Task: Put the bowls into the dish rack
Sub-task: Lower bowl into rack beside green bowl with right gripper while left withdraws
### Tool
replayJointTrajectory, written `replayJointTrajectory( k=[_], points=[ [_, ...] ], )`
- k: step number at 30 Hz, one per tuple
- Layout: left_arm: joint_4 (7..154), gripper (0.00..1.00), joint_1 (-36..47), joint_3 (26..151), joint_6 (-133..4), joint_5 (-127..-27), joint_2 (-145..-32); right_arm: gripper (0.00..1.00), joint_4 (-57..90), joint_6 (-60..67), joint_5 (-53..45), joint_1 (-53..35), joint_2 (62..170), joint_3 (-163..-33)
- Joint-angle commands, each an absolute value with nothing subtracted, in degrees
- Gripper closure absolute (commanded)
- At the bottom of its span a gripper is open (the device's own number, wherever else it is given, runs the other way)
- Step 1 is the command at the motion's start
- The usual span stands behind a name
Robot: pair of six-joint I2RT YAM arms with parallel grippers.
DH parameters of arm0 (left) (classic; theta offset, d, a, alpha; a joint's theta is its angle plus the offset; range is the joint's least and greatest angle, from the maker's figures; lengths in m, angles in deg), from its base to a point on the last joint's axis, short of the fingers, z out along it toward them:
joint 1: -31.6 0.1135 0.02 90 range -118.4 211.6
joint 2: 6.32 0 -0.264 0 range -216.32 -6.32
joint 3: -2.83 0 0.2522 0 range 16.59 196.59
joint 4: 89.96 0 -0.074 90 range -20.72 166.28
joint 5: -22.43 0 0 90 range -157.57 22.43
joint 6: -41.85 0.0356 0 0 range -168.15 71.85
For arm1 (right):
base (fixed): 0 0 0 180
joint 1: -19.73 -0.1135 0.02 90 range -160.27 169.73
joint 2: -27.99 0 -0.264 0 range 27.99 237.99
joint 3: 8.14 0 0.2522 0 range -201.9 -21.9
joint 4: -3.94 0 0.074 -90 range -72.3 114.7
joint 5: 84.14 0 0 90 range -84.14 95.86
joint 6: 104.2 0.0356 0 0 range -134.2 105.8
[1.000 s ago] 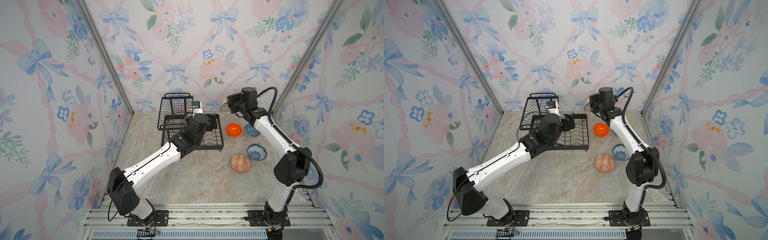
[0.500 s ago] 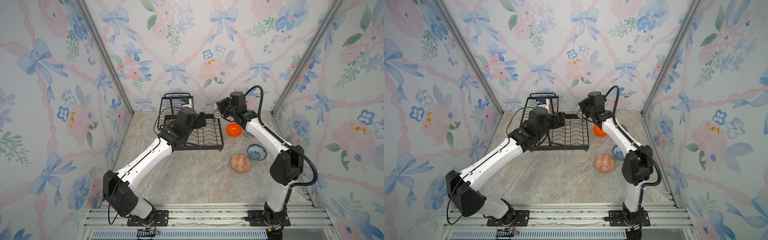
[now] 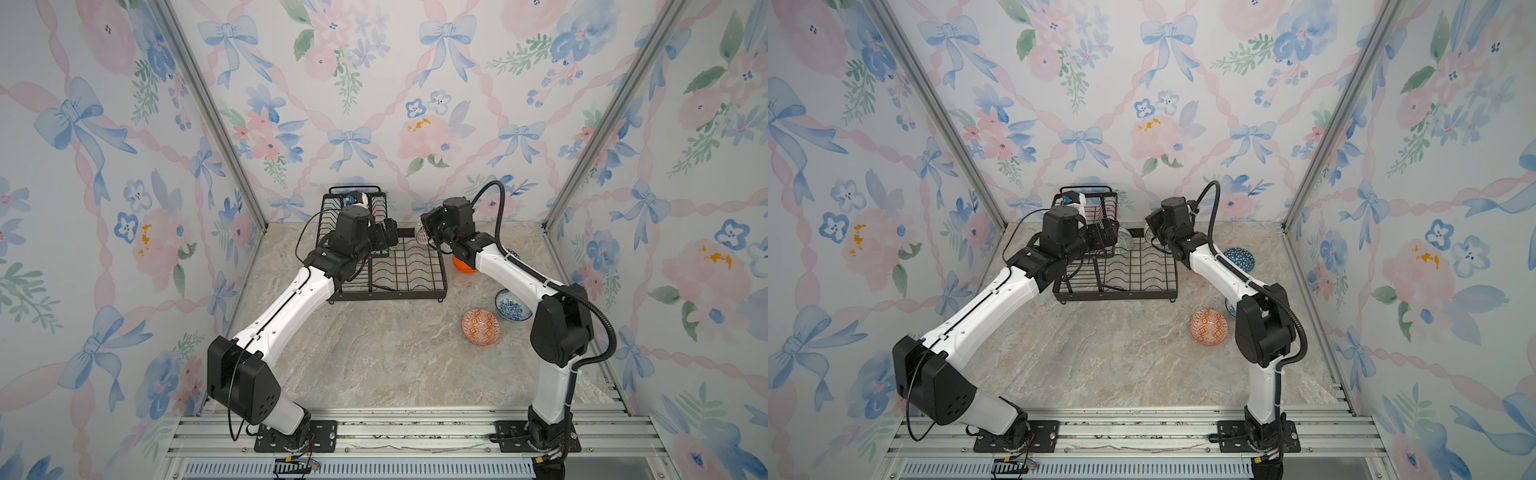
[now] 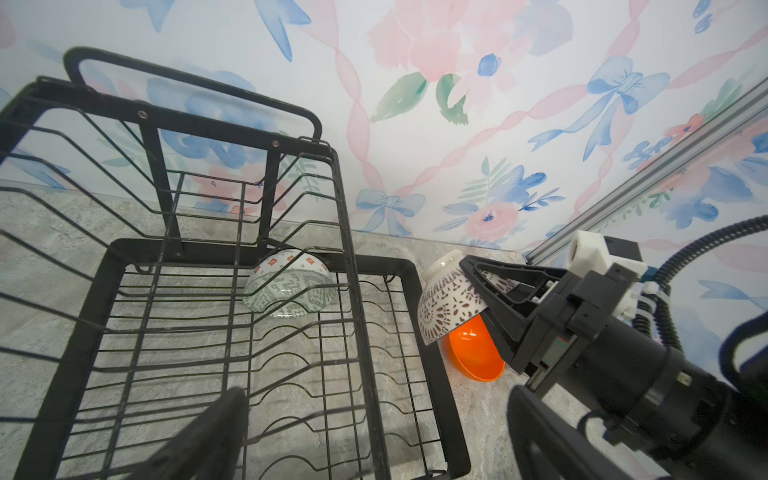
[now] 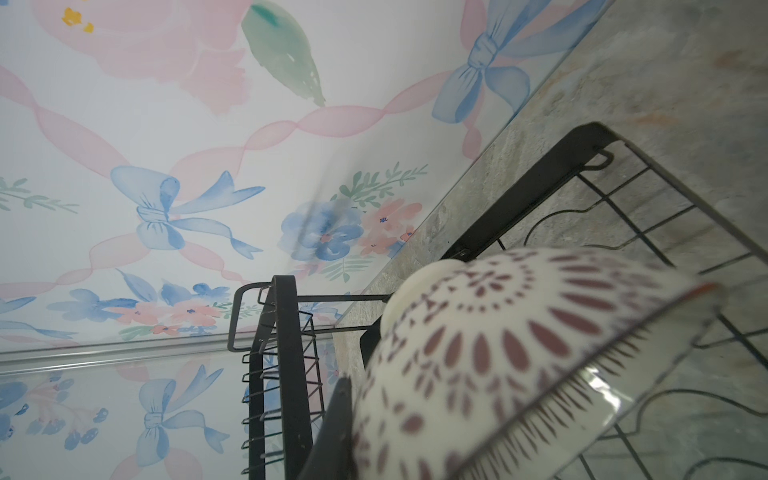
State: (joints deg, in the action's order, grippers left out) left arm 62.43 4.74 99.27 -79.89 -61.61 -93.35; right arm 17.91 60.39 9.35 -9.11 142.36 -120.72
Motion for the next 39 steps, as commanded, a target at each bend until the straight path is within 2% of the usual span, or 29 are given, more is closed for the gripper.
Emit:
replayJointTrajectory(
  k=[1, 9, 23, 39],
  points=[
    [61.7, 0.02, 5.5, 98.7, -80.0, -65.3, -93.7, 1.0, 10.4, 62.6, 10.8, -11.2, 146.1, -123.4],
    [61.6, 0.02, 6.5, 97.8, -77.9, -64.7, -92.6, 1.0, 3.2, 67.5, 10.3, -12.5, 151.5, -123.8],
    [61.6, 0.02, 6.8, 94.8, -76.2, -65.2, -89.6, 1.0, -0.7, 73.2, 12.3, -15.9, 156.5, -122.6],
    [61.6, 0.02, 6.9, 91.6, -76.0, -65.4, -87.0, 1.0, 2.4, 74.6, 11.2, -18.0, 163.4, -130.0]
  ],
)
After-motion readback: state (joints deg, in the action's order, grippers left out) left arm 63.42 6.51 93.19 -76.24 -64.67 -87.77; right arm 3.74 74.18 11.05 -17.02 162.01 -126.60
